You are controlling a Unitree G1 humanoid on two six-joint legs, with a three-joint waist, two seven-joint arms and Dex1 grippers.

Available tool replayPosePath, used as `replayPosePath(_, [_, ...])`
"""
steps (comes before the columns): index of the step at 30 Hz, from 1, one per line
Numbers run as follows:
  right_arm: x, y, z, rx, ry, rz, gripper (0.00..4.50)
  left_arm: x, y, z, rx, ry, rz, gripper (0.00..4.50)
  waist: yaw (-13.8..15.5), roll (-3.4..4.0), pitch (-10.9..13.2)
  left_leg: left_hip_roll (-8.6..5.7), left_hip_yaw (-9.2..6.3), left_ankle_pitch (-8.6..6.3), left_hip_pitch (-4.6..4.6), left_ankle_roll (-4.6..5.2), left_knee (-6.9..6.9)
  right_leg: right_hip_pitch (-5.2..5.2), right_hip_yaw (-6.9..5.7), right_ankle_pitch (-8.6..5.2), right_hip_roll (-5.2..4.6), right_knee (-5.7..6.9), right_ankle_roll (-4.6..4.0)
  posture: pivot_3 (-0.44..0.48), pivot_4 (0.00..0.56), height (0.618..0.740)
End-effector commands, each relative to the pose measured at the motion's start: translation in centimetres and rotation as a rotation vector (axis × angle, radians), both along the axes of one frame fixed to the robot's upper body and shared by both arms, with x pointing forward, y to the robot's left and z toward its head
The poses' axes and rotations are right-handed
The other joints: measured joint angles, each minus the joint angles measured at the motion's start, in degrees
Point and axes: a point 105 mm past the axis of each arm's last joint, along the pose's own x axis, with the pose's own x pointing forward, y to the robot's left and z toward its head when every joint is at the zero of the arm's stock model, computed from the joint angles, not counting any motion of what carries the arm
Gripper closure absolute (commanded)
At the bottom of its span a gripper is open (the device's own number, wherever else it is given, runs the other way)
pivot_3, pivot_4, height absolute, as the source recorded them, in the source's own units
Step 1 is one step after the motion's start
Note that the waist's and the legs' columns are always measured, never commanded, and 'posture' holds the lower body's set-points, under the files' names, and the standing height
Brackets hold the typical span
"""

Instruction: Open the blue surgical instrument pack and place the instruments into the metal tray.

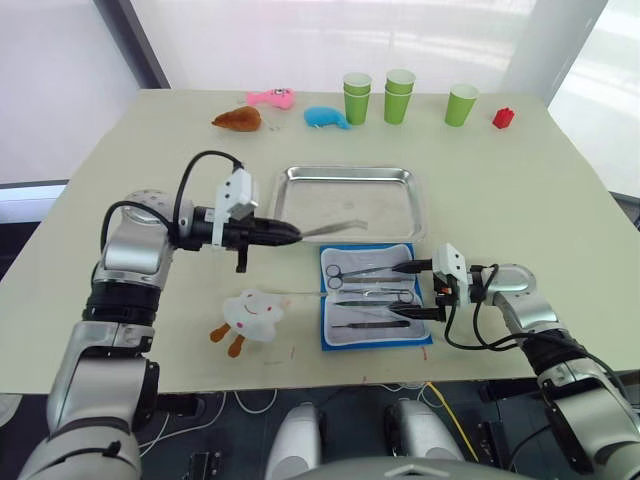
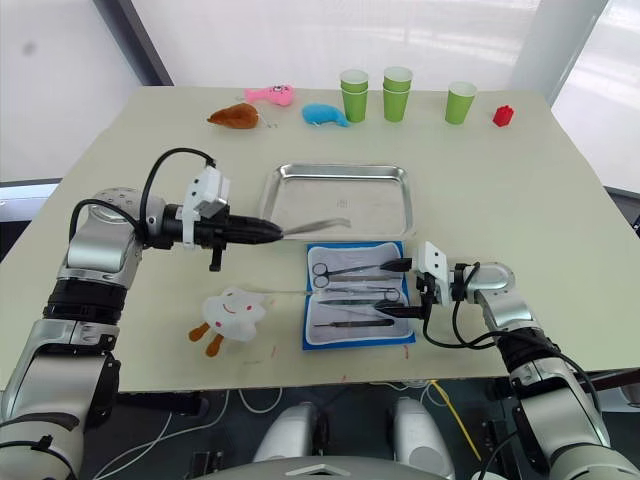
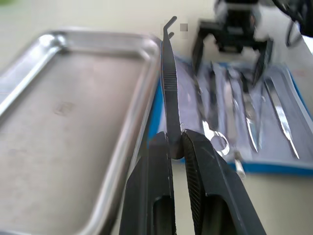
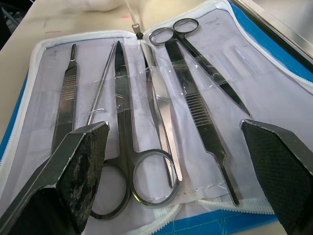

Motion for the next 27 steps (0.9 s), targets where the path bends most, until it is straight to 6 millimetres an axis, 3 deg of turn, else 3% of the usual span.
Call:
replayPosePath(1, [-2.5,-1.9,-6.4,-0.182,0.210,-0.060,0.00,1.1,-0.7,2.6,-0.148,-0.096,0.128,4.49,0.09,-0.06,-0.04,0.00,-0.01,0.00,0.01,0.00,0.00,0.02,-0.01,0.02,-0.02,0.00,0.03,0.000,0.150,0.740])
replayPosePath(8, [-2.4,-1.9,-6.3,-0.179,0.203,-0.059,0.00,3.3,-1.2,3.2,-0.248,-0.172,0.446,4.49,0.07,-0.07,-0.04,-0.02,-0.03,0.00,0.05,-0.01,-0.03,0.06,-0.02,0.09,-0.04,-0.02,0.15,0.000,0.150,0.740])
replayPosePath(13, [-2.2,-1.7,-6.2,-0.171,0.176,-0.062,0.00,3.8,-2.1,2.0,-0.242,-0.166,0.636,4.49,0.07,-0.07,-0.04,-0.02,-0.05,-0.01,0.06,-0.02,-0.05,0.07,-0.02,0.10,-0.22,-0.01,0.15,0.000,0.150,0.740])
replayPosePath(17, [-2.2,-1.9,-6.4,-0.181,0.166,-0.064,0.00,5.2,-1.5,0.6,-0.168,-0.158,0.904,4.49,0.03,-0.13,-0.07,-0.03,-0.04,-0.01,0.11,-0.02,-0.08,0.12,0.01,0.10,-0.22,-0.04,0.16,0.000,0.150,0.740])
replayPosePath(27, [-2.2,-1.8,-6.6,-0.186,0.153,-0.059,0.00,5.7,-2.3,-1.5,-0.194,-0.017,1.104,4.49,0.02,-0.16,-0.08,-0.05,0.01,-0.01,0.42,-0.05,-0.30,0.29,0.07,0.13,-0.34,-0.10,0.12,0.000,0.150,0.740])
